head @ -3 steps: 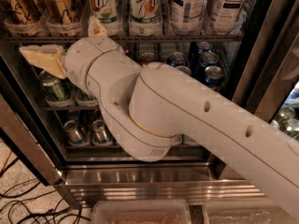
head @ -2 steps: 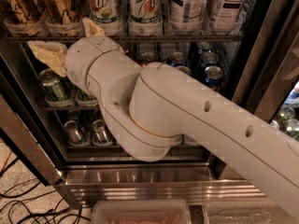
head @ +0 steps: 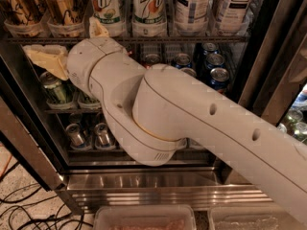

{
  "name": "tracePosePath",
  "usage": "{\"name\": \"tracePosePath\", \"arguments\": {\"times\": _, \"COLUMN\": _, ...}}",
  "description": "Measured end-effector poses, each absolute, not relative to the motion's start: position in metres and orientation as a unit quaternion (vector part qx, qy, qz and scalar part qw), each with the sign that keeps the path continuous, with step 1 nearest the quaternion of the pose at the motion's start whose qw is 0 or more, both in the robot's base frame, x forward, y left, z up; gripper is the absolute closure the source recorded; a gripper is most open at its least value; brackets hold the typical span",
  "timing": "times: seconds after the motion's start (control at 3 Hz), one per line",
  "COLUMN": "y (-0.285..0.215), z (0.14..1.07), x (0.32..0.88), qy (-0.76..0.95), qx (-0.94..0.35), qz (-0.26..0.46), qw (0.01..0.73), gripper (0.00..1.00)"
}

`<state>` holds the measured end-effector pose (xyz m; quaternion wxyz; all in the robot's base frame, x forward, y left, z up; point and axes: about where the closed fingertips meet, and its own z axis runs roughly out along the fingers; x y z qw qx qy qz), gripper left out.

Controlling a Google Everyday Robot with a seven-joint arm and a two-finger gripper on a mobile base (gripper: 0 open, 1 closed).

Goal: Pick orange can from top shelf of fridge

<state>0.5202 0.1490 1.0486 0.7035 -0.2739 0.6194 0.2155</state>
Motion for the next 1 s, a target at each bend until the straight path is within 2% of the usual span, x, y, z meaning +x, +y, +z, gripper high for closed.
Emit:
{"name": "tracePosePath", "arguments": {"times": 0.33, "y": 0.149, "z": 1.049, "x": 0.520, "qy": 0.619, "qx": -0.274, "qz": 0.215, "qw": 0.704, "gripper": 0.26}}
{"name": "tracePosePath", "arguments": {"times": 1.0, "y": 0.149, "z": 1.053, "x": 0.533, "qy": 0.613, "qx": -0.283, "qz": 0.209, "qw": 0.707, "gripper": 0.25}}
